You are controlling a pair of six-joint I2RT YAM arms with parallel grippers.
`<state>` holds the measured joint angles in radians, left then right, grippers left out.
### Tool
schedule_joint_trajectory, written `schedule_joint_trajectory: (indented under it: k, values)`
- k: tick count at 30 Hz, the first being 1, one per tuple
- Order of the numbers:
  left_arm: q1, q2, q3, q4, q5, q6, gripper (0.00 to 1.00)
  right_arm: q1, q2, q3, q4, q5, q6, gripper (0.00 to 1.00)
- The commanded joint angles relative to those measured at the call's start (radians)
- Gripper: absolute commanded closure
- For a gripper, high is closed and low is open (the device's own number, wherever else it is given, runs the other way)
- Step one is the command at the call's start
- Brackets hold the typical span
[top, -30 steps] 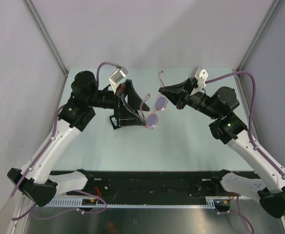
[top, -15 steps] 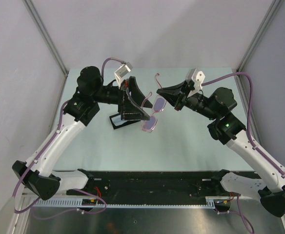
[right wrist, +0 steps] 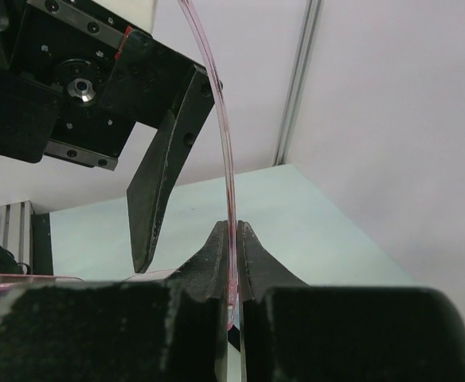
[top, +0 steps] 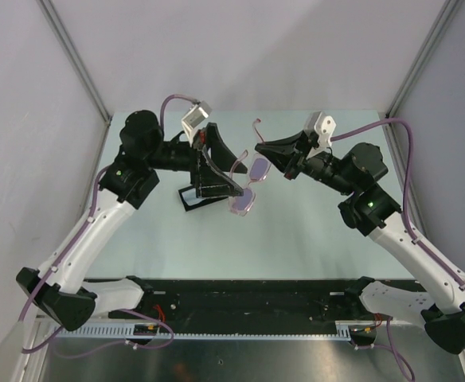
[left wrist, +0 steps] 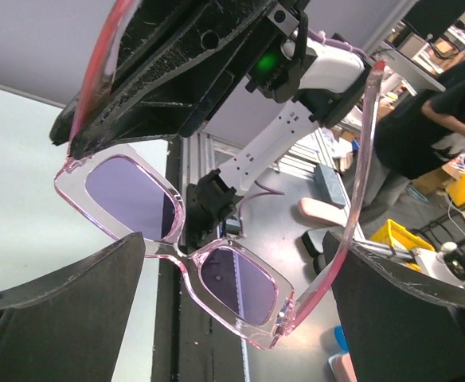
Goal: Organize the sunglasses
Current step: Fold the left temple of the sunglasses on the sunglasses.
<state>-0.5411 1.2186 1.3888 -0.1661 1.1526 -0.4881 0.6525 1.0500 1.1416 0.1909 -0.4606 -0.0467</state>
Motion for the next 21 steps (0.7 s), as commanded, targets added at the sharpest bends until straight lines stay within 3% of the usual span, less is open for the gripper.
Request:
schedule_joint_trajectory:
  k: [1, 8, 21]
  values:
    - [0.012, -0.048, 0.053, -0.003, -0.071, 0.039, 0.00, 0.012, -0.013, 0.070, 0.090, -0.004, -0.008, 1.00]
    - [0.056, -0.056, 0.039, -0.003, -0.093, -0.032, 0.00, 0.012, -0.021, 0.073, 0.091, -0.012, -0.018, 1.00]
    - [0.058, -0.062, 0.115, -0.003, -0.050, -0.009, 0.00, 0.079, 0.021, 0.093, 0.033, 0.011, -0.074, 1.00]
